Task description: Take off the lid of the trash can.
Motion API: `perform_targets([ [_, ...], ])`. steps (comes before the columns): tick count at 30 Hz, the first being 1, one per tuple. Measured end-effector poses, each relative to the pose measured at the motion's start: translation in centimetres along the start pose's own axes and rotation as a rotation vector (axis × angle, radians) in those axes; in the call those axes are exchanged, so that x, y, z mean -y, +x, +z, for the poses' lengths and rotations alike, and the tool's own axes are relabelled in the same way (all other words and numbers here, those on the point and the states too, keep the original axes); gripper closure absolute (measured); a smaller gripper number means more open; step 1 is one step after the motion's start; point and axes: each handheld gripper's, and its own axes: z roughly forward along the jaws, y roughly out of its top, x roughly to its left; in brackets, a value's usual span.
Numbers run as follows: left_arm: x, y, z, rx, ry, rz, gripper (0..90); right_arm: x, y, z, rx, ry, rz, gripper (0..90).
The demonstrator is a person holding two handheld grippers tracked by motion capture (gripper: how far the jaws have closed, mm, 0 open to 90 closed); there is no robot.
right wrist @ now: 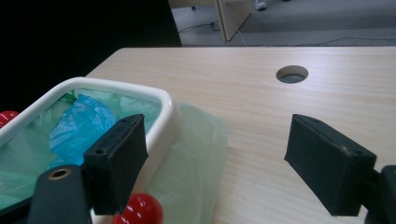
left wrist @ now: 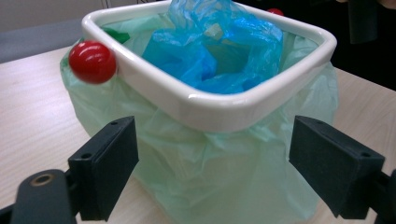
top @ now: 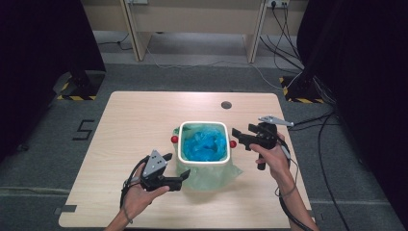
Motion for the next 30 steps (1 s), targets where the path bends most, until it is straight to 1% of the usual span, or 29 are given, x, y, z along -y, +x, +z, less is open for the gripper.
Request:
perform_targets([
  [2,-0.2,-0.1,0.2,-0.002,0.003,0.01,14.9,-0.6,0.4,0.5,0.001,0.02,-0.025,22.9],
  [4,-0.3,-0.1,0.4,-0.003,0.007,0.015,14.9,-1.1,0.9,1.0,-0.01,0.03,-0.037,26.6],
  [5,-0.4,-0.1,0.5,-0.007,0.01,0.021,14.9,-1.3,1.2,1.3,-0.012,0.037,-0.052,27.5],
  [8,-0.6,-0.2,0.7,-0.015,0.002,0.026,14.9,-1.9,1.9,2.2,-0.006,0.068,-0.099,35.3],
  [9,-0.7,-0.2,0.7,-0.015,0.003,0.026,14.9,-2.1,2.1,2.5,-0.003,0.078,-0.101,36.6],
  [11,-0.9,-0.3,0.9,-0.012,0.009,0.034,14.9,-2.4,2.3,3.2,-0.01,0.103,-0.103,42.3],
  [12,-0.9,-0.3,0.9,-0.011,0.012,0.037,14.9,-2.5,2.3,3.5,-0.01,0.116,-0.109,43.0],
  [14,-0.9,-0.4,1.1,-0.006,0.017,0.039,14.9,-2.7,2.3,4.1,-0.002,0.147,-0.117,47.8],
  [16,-0.8,-0.4,1.4,-0.015,0.025,0.04,14.7,-2.8,2.3,4.6,0.007,0.174,-0.12,49.8],
  [17,-0.7,-0.3,1.5,-0.02,0.031,0.042,14.8,-2.8,2.3,4.8,0.005,0.189,-0.129,51.1],
  [19,-0.6,-0.3,1.7,-0.021,0.039,0.042,14.0,-2.7,2.5,5.2,0.008,0.225,-0.138,51.6],
  [21,-0.6,-0.3,1.8,-0.016,0.041,0.039,14.4,-2.8,2.5,5.6,0.005,0.243,-0.126,52.7],
  [24,-0.5,-0.5,1.9,-0.02,0.039,0.041,14.7,-2.9,2.8,5.9,-0.014,0.281,-0.111,58.5],
  [25,-0.5,-0.5,1.9,-0.023,0.041,0.045,14.7,-2.9,3.0,6.0,-0.019,0.297,-0.115,61.2],
  [26,-0.6,-0.5,1.9,-0.024,0.041,0.044,14.7,-3.0,3.2,6.1,-0.018,0.303,-0.131,63.9],
  [27,-0.6,-0.5,1.9,-0.023,0.039,0.045,14.6,-3.0,3.4,6.1,-0.012,0.307,-0.15,64.5],
  [28,-0.6,-0.5,1.9,-0.029,0.035,0.046,14.6,-3.0,3.6,6.1,0.005,0.308,-0.173,65.5],
  [29,-0.6,-0.5,1.9,-0.033,0.03,0.048,14.8,-3.0,3.8,6.1,0.019,0.307,-0.184,66.6],
  [30,-0.7,-0.6,1.8,-0.036,0.031,0.052,14.9,-3.0,3.9,6.1,0.02,0.303,-0.184,68.7],
])
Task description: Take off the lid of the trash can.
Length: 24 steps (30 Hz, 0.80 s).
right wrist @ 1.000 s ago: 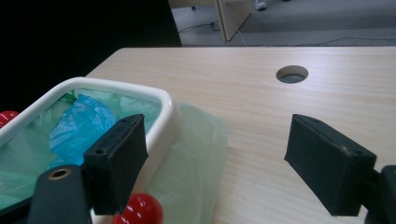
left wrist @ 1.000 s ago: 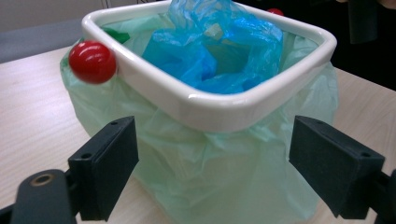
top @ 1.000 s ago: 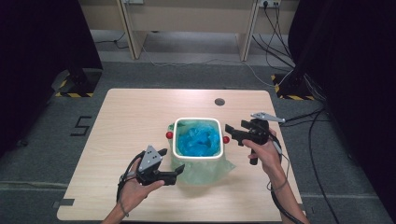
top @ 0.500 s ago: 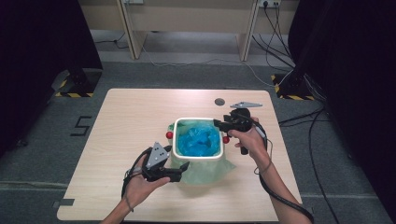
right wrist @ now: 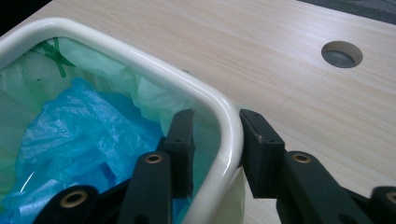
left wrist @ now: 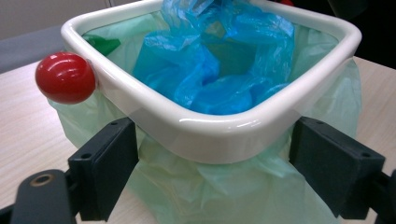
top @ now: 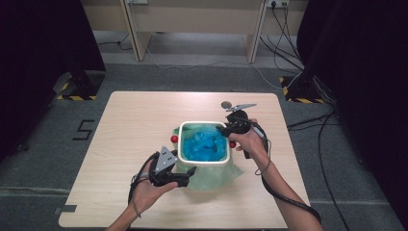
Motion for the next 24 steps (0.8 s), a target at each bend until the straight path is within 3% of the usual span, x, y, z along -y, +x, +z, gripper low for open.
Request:
perform_targets([
  [7,-0.1,-0.2,-0.2,-0.02,-0.01,0.01,14.5,0.1,0.1,-0.6,0.004,-0.052,0.023,70.6],
  [14,-0.9,-0.8,-1.0,-0.019,-0.037,0.033,15.0,-0.5,0.4,-2.0,0.01,-0.085,0.004,72.7],
  [24,-1.6,-1.2,-1.5,-0.011,-0.064,0.038,15.0,-1.3,0.0,-3.5,-0.02,-0.124,0.029,73.9],
])
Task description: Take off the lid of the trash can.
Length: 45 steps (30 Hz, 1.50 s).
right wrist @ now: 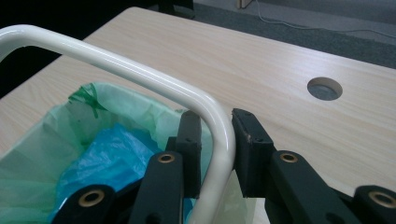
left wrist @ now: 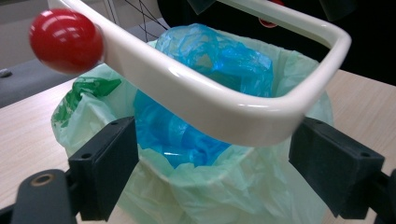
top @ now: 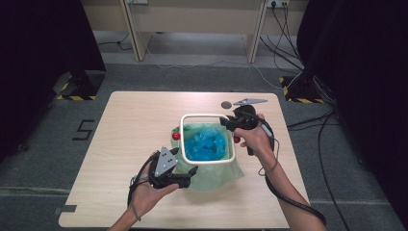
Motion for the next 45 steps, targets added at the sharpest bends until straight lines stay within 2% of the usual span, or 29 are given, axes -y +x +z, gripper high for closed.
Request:
perform_targets([
  [15,-0.8,-0.3,-0.8,0.015,-0.046,-0.003,15.0,-1.0,-0.5,-2.3,-0.077,-0.059,0.023,74.1],
  [21,-0.8,-0.6,-0.8,0.021,-0.048,0.009,15.0,-0.8,-1.0,-3.3,-0.073,-0.078,0.016,74.1],
  [26,-0.6,-0.5,-0.9,0.03,-0.037,0.015,15.0,-0.5,-2.2,-4.4,-0.061,-0.096,0.033,74.1],
  [32,0.0,0.2,-1.0,0.011,-0.024,-0.002,15.0,0.4,-4.1,-6.3,-0.04,-0.11,0.063,74.1],
  [45,2.0,1.7,-1.1,-0.019,0.018,-0.051,14.9,3.7,-8.8,-10.3,0.037,-0.119,0.125,74.1],
])
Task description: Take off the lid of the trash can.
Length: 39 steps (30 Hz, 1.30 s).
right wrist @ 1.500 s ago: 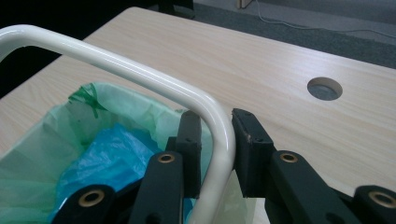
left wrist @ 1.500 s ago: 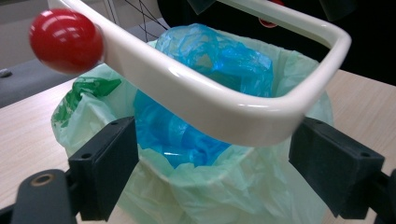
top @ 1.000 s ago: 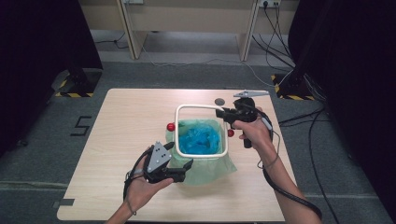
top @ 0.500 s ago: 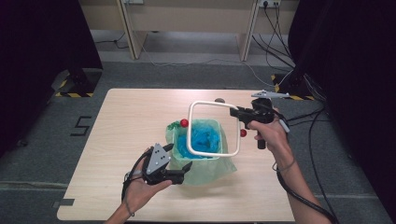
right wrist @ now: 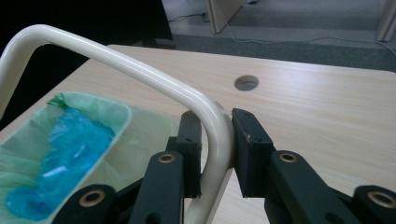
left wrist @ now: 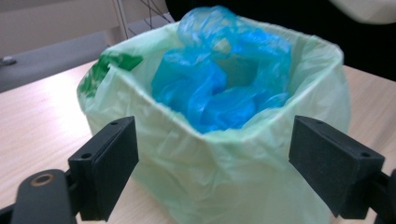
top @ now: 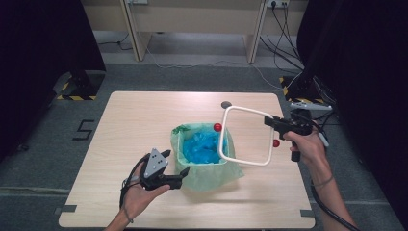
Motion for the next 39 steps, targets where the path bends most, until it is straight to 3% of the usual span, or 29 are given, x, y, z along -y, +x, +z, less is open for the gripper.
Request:
perform_targets([
  [10,2.0,1.3,0.1,-0.001,0.031,-0.048,14.6,2.9,-3.9,-2.3,0.075,0.013,0.051,74.1],
  [15,3.1,1.5,0.4,0.012,0.046,-0.06,14.6,4.7,-5.6,-2.4,0.11,0.023,0.071,74.1],
  [23,4.5,1.2,1.0,0.043,0.078,-0.059,14.6,8.0,-7.7,-1.1,0.176,0.091,0.086,74.1],
  [26,4.7,1.1,1.2,0.045,0.084,-0.057,14.6,9.1,-8.1,-0.4,0.183,0.115,0.1,74.1],
  [34,5.3,1.0,1.2,0.042,0.085,-0.067,14.8,11.2,-8.1,1.3,0.215,0.18,0.054,74.0],
  [39,5.4,1.0,1.1,0.038,0.077,-0.072,15.0,12.0,-8.5,2.3,0.219,0.206,0.061,74.0],
])
